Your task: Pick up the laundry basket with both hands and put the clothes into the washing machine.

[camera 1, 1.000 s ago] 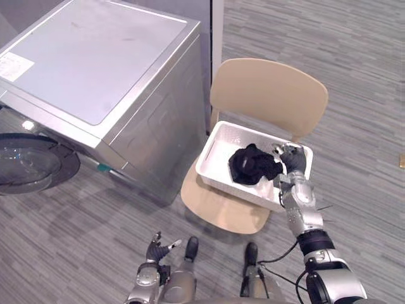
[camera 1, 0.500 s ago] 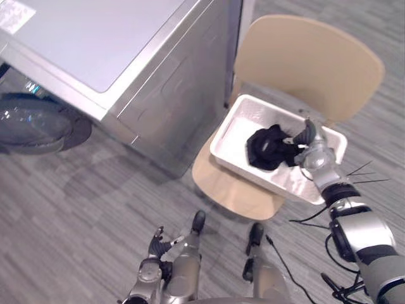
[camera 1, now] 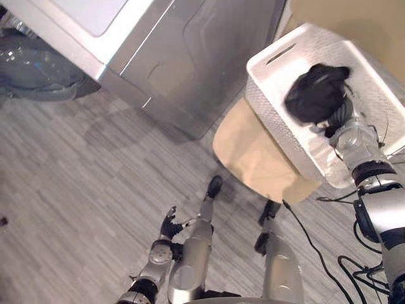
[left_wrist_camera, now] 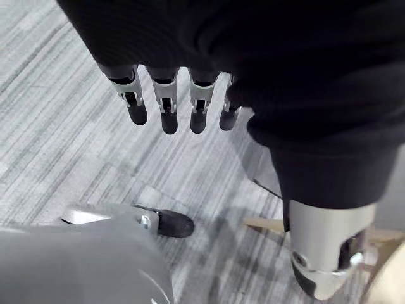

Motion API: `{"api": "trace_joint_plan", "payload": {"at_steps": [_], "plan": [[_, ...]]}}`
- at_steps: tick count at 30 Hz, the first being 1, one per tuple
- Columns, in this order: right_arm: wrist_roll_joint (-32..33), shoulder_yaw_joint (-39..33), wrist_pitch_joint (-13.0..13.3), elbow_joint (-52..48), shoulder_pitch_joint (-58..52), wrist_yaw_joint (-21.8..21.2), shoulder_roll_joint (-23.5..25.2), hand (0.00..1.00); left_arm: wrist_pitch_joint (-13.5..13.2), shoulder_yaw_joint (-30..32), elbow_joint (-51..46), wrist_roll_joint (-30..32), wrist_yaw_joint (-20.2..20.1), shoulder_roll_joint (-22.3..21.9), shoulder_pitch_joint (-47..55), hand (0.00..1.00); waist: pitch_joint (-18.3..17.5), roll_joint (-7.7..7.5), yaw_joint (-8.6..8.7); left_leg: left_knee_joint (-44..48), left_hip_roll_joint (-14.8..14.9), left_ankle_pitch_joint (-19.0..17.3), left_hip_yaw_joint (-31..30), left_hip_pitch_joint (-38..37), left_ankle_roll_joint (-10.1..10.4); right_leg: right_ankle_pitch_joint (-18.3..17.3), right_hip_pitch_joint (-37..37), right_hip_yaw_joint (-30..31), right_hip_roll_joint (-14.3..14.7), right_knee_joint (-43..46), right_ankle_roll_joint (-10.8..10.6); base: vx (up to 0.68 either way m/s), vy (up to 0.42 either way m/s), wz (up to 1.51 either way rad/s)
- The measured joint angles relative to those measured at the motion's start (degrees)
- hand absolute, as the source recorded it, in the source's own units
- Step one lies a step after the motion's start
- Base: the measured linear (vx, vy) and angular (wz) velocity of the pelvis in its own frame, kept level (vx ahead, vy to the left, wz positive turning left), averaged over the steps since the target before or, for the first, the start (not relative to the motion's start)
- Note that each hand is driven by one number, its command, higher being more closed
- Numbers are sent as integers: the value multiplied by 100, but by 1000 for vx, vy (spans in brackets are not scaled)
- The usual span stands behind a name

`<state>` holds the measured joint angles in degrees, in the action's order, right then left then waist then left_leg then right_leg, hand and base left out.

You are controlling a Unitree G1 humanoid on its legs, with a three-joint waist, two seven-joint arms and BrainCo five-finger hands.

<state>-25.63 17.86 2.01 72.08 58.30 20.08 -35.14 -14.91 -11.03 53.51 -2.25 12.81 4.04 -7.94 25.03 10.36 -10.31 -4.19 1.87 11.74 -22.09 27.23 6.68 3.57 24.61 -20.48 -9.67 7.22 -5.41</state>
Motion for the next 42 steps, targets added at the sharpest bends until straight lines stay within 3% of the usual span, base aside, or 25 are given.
{"api": "trace_joint_plan", "payload": {"at_steps": [7,8,16,22,34,42], "plan": [[21,-271,-84,-168,-9,267,342,0,-9,0,-7,-55,120,-83,-5,0,8,-12,6,-11,12,-2,40,-203,2,-285,-8,201,-37,373,3,8,-59,0],[22,-285,-94,-184,-9,306,380,100,-10,4,-10,-56,128,-83,-6,0,14,-22,13,-14,25,-2,61,-230,2,-297,-10,226,-31,401,11,-38,-60,-13],[345,-424,-25,-571,-11,298,455,100,-2,45,-12,-63,138,-45,-37,0,125,-192,42,-103,123,0,172,-354,6,-296,-10,343,46,477,14,-47,-49,-7],[1896,-719,258,-610,8,-30,552,100,-2,58,0,-170,107,-30,-36,0,127,-197,37,-105,134,11,173,-402,21,-318,-14,366,47,564,39,-15,-51,0],[3716,-1406,651,-1072,1,-165,798,100,13,325,11,-174,92,113,-30,0,134,-251,96,-115,183,25,188,-496,43,-365,-28,397,65,722,75,-25,-52,-1],[4933,-2090,1097,-2088,-545,-285,1160,100,66,502,9,-171,89,136,13,0,83,-446,193,-115,187,24,276,-577,39,-374,-46,486,64,764,76,-3,-49,-5]]}}
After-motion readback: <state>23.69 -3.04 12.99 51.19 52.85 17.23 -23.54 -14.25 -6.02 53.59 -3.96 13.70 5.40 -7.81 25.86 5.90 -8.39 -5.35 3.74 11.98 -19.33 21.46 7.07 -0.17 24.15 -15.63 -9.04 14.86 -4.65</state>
